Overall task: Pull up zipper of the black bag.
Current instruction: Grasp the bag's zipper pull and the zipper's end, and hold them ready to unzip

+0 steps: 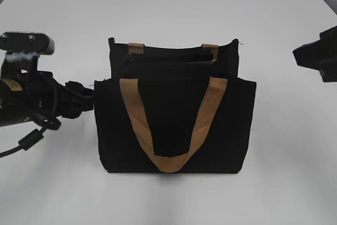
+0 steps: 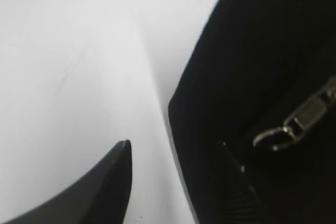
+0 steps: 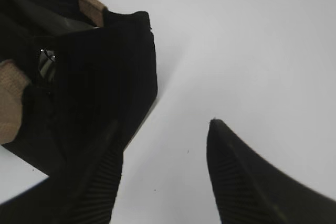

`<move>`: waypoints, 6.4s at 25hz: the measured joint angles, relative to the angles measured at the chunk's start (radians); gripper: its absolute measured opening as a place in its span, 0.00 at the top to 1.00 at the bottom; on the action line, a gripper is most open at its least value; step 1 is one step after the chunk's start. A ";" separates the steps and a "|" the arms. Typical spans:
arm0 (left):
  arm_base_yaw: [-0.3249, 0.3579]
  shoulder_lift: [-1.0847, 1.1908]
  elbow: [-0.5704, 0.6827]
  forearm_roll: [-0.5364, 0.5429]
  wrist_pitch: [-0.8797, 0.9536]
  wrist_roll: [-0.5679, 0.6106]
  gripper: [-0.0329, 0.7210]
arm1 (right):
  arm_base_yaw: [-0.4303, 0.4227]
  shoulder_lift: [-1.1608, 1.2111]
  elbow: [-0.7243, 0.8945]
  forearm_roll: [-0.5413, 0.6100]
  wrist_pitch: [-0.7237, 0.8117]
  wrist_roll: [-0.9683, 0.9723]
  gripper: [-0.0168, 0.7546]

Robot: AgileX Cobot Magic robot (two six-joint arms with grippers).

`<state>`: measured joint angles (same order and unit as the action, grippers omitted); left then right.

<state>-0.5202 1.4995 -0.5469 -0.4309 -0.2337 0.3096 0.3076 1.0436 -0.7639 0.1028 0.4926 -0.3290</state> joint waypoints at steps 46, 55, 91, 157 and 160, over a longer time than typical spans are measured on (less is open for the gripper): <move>0.075 0.316 0.265 0.658 -0.900 -0.310 0.46 | 0.000 0.015 -0.001 0.002 0.038 -0.001 0.44; 0.138 0.399 0.205 0.792 -0.966 -0.310 0.45 | 0.000 0.015 -0.001 0.003 0.039 -0.001 0.44; 0.143 0.072 0.211 0.848 -0.546 -0.471 0.92 | 0.038 0.015 -0.015 0.039 0.039 -0.062 0.44; 0.142 -0.485 0.229 0.662 -0.214 -0.590 0.92 | 0.485 0.602 -0.495 0.194 -0.004 -0.287 0.98; 0.139 -0.485 0.229 0.653 -0.188 -0.590 0.92 | 0.447 0.589 -0.495 0.194 0.026 -0.279 0.98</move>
<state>-0.3810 1.0144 -0.3177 0.2223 -0.4214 -0.2807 0.7545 1.6330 -1.2593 0.2968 0.5186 -0.6076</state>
